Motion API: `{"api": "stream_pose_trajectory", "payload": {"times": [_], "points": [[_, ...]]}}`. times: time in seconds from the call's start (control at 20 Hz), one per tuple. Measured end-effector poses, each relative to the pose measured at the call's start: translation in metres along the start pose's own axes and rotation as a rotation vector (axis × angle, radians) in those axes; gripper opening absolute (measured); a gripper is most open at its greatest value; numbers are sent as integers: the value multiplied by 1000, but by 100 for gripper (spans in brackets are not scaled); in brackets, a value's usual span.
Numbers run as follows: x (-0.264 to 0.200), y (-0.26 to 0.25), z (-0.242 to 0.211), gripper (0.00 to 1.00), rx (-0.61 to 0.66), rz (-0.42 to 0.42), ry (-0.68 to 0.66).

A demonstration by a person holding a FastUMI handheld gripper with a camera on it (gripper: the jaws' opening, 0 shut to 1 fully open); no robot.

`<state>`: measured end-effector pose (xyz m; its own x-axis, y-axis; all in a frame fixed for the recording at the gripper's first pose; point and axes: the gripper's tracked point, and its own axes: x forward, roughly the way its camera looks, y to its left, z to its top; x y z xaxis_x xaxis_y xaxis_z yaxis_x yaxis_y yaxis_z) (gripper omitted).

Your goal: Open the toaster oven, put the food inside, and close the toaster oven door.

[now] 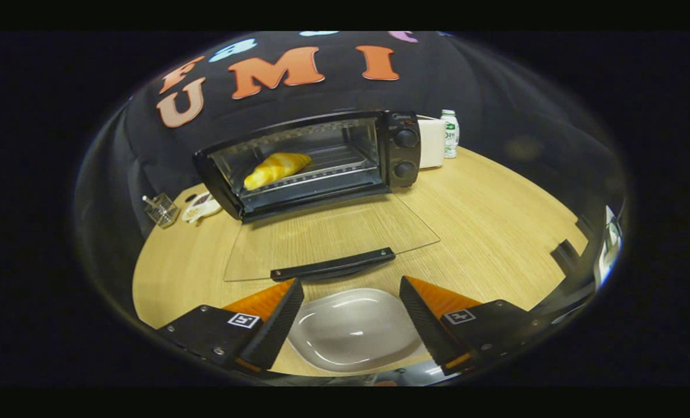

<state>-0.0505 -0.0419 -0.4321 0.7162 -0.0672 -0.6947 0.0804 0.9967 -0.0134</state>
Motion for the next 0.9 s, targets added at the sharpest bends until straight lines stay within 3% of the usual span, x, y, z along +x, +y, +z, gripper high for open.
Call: {"api": "stream_pose_trajectory", "payload": {"times": [0.15,0.9], "points": [[13,3,-13,99,-89,0,45],[37,21,-3,99,-135,43,102]]}}
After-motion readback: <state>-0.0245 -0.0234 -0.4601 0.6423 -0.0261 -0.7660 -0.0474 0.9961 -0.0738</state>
